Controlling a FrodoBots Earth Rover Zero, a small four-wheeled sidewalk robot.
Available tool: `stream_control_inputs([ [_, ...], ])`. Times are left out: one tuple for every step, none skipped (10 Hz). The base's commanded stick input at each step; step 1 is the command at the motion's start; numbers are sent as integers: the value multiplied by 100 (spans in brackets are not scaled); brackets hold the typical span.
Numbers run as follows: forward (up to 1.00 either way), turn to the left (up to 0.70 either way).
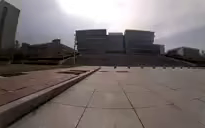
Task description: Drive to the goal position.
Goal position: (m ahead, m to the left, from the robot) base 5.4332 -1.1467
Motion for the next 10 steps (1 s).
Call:
stream_control_inputs([
  [100, -17],
  [100, -27],
  [100, -27],
  [100, -27],
  [100, -27],
  [100, -8],
  [100, 0],
  [100, 0],
  [100, 0],
  [100, 0],
])
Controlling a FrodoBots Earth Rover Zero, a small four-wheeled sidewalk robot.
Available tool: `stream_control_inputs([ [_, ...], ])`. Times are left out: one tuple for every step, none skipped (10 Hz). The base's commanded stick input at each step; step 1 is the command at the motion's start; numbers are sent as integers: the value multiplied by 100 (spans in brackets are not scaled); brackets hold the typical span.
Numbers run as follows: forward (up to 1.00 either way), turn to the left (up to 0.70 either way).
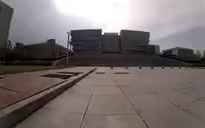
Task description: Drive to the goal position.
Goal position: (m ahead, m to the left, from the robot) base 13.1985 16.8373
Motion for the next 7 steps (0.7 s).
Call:
stream_control_inputs([
  [100, 0],
  [100, 0],
  [100, 0],
  [100, 0],
  [100, 0],
  [100, 0],
  [100, 0],
])
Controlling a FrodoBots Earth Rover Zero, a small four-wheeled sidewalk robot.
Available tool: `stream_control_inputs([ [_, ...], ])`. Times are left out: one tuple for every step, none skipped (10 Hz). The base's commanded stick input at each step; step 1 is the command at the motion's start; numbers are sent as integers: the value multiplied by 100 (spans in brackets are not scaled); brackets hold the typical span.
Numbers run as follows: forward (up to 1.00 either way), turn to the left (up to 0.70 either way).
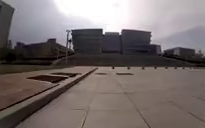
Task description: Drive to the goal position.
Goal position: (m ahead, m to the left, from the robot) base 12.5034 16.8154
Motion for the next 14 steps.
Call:
stream_control_inputs([
  [100, 0],
  [100, 0],
  [100, 0],
  [100, 0],
  [100, 0],
  [100, 0],
  [100, 0],
  [100, 0],
  [100, 0],
  [100, 0],
  [100, -9],
  [9, -43],
  [0, -45],
  [0, -14],
])
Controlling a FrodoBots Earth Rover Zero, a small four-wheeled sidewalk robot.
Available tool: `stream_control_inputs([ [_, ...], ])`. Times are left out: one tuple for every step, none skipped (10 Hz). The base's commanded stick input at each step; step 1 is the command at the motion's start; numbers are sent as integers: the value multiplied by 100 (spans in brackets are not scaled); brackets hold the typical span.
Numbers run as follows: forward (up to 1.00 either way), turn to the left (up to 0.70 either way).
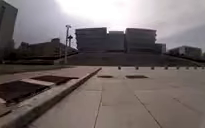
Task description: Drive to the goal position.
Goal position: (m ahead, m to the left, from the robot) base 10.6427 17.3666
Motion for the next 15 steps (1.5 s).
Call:
stream_control_inputs([
  [0, 0],
  [0, 0],
  [0, 0],
  [0, 0],
  [0, 0],
  [0, 0],
  [0, 0],
  [0, 0],
  [0, 0],
  [100, -21],
  [100, -5],
  [100, -6],
  [100, -27],
  [100, -20],
  [100, 0],
])
